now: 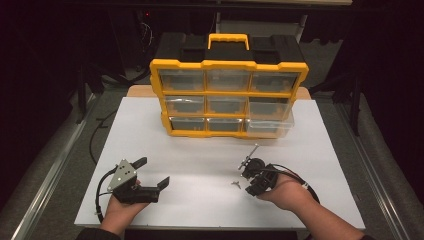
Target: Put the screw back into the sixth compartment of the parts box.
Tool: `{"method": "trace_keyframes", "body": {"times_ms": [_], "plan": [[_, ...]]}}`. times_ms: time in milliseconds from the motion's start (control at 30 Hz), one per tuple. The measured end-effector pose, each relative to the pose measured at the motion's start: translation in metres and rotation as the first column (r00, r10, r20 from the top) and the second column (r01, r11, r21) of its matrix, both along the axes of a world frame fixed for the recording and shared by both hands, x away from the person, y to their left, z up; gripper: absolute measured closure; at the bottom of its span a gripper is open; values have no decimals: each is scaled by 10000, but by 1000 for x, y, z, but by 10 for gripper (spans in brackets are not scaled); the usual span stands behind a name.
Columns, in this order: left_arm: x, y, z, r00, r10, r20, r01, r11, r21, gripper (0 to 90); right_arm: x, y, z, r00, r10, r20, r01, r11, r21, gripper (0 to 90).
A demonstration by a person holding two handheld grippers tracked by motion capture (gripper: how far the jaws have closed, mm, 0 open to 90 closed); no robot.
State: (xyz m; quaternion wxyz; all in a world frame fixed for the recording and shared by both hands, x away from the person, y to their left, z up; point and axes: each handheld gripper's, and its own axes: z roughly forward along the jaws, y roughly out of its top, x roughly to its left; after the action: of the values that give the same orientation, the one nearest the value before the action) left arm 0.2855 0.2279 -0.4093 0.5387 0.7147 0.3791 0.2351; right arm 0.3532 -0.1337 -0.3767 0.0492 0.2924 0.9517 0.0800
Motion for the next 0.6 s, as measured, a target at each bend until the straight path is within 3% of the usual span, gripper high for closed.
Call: {"method": "trace_keyframes", "body": {"times_ms": [600], "plan": [[0, 1, 0, 10000, 40, 18, -40, 10000, -25, 1, 6, 18, -9, 9993, 194, -316, -197, 9997, -114, 780]]}}
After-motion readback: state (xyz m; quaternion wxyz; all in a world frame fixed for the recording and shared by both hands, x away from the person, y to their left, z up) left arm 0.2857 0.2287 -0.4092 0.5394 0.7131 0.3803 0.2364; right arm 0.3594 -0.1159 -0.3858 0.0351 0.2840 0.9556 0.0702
